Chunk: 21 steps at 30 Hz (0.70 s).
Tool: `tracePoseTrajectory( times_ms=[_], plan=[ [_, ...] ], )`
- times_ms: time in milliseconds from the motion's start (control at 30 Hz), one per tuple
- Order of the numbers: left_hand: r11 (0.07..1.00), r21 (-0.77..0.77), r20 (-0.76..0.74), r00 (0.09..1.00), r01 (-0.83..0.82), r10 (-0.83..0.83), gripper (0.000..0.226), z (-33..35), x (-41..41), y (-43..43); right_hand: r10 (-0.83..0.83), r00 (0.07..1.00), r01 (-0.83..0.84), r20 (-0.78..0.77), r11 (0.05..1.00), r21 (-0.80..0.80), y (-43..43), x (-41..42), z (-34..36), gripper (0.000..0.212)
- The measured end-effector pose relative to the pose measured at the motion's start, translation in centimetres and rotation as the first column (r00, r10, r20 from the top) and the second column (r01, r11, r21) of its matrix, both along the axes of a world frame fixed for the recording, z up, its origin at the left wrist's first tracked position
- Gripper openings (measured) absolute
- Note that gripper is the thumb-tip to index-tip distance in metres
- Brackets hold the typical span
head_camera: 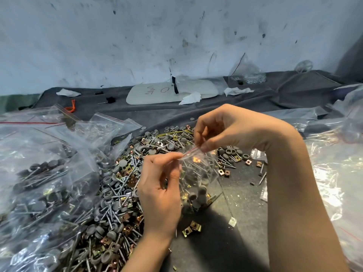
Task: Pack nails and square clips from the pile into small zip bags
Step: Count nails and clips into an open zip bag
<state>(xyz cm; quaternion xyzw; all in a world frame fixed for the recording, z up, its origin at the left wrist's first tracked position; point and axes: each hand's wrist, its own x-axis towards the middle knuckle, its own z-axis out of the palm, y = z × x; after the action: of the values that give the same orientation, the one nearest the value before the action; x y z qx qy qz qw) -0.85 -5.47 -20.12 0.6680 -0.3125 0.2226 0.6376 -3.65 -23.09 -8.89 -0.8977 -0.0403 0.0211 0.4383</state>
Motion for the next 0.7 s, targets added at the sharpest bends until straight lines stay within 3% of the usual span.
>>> tracePoseTrajectory(
  times_ms=[100, 367, 700],
  plan=[
    [1.000, -0.029, -0.067, 0.998, -0.001, -0.001, 0.020, 0.1, -0.1, 0.1, -0.027, 0.999, 0.028, -0.016, 0.999, 0.035, -0.4, -0.2, 0.0, 0.021],
    [0.997, -0.081, -0.031, 0.999, -0.017, 0.015, 0.026, 0.1, -0.3, 0.4, -0.009, 0.999, 0.006, -0.033, 0.996, -0.091, 1.2, 0.2, 0.3, 0.018],
    [0.995, -0.095, -0.028, 0.999, 0.019, -0.022, 0.030, 0.1, -0.1, 0.3, 0.022, 0.999, -0.024, -0.025, 0.996, -0.083, 2.2, 0.2, 0.7, 0.018]
  ],
)
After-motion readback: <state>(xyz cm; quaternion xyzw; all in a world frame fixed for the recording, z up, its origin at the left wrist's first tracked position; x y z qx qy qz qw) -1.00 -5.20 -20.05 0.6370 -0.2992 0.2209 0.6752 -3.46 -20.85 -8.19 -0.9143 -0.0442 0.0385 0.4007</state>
